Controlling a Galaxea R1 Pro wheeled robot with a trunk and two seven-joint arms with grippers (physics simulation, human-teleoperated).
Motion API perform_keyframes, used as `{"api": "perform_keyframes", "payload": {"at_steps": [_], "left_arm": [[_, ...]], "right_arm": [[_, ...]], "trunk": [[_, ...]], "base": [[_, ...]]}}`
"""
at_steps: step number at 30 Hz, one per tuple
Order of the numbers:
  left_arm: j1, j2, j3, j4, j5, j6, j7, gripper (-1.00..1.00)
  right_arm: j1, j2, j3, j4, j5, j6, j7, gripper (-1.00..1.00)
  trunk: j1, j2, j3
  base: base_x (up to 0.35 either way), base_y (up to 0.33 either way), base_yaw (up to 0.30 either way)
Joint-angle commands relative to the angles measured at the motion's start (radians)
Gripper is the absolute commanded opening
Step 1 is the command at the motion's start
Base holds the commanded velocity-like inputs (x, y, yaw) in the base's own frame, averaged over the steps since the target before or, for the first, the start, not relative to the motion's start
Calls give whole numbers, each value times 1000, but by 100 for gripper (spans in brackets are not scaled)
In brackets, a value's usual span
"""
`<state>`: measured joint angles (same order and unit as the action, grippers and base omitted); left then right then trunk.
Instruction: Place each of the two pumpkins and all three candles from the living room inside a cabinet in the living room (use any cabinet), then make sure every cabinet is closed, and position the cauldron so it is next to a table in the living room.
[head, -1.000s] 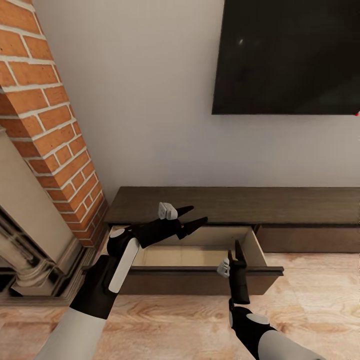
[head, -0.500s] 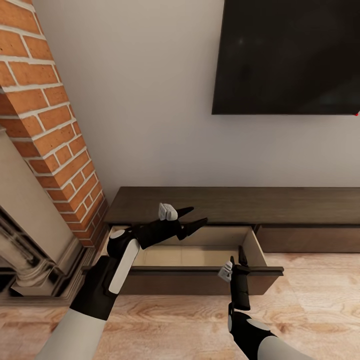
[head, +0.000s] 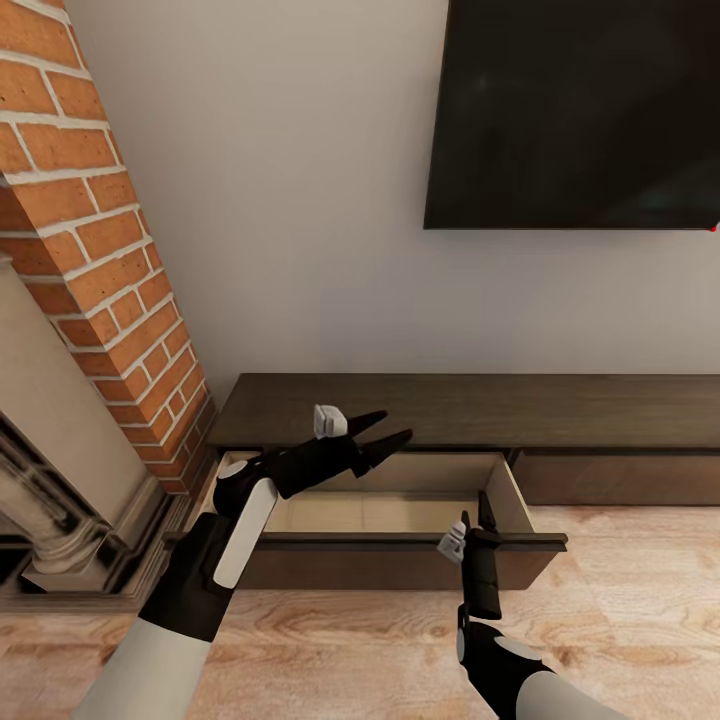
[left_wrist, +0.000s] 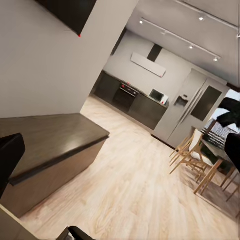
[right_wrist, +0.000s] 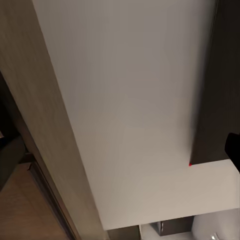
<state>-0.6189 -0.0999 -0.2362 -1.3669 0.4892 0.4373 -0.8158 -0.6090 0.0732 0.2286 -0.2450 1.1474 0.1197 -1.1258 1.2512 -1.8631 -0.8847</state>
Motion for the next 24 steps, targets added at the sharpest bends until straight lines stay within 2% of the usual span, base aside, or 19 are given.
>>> {"api": "perform_keyframes", "payload": {"at_steps": [1,11,24], "left_arm": [[0,0,0,0,2,-2,1,100],[0,1,0,0,5,-20,5,100],[-1,-5,-6,-1,1,-19,10,100]], "right_arm": [[0,0,0,0,0,0,0,100],[0,0,0,1,0,0,1,100],[0,-2,0,2,0,-2,4,100]], "trunk": [[0,0,0],[0,0,0],[-46,84,38]], "base": [[0,0,0],[0,0,0],[0,0,0]]}}
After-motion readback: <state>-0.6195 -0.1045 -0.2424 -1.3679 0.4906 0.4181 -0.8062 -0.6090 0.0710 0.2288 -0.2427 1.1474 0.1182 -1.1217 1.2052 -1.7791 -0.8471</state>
